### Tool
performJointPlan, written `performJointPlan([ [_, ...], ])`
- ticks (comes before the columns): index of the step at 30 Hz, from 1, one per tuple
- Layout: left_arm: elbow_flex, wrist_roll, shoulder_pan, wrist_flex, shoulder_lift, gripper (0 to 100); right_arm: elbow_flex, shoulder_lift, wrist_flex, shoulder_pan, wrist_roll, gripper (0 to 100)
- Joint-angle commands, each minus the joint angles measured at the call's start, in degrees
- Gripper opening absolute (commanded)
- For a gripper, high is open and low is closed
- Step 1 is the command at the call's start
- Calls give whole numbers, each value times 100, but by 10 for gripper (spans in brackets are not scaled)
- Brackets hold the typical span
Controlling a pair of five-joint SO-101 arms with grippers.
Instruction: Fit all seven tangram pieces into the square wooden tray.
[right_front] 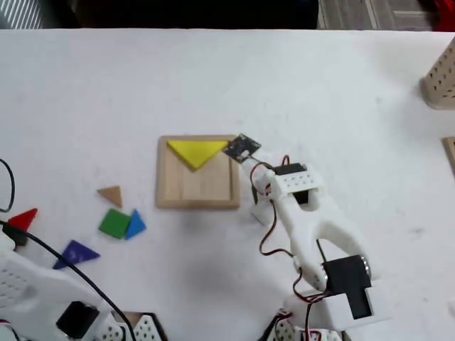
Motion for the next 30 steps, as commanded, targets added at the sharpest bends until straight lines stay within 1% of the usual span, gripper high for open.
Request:
performJointPlan([
  [1,211,-70,303,510,-532,268,26,-136,119,-92,62,19],
  [4,255,-9,321,677,-1042,268,26,-136,119,-92,62,19],
  [7,255,404,295,668,-1411,268,26,-136,119,-84,62,19],
  [9,325,484,321,695,-1481,268,26,-136,119,-84,62,19],
  [13,765,466,576,615,-1499,268,26,-136,119,-75,35,19],
  [17,985,571,637,264,-1543,268,18,-136,119,-75,18,19],
  [24,703,1292,242,-185,-1525,268,18,-136,119,-75,18,19],
  [27,659,1292,92,-211,-1490,269,18,-136,119,-75,26,19],
  [30,703,1319,92,-440,-1481,268,18,-136,119,-75,35,19],
])
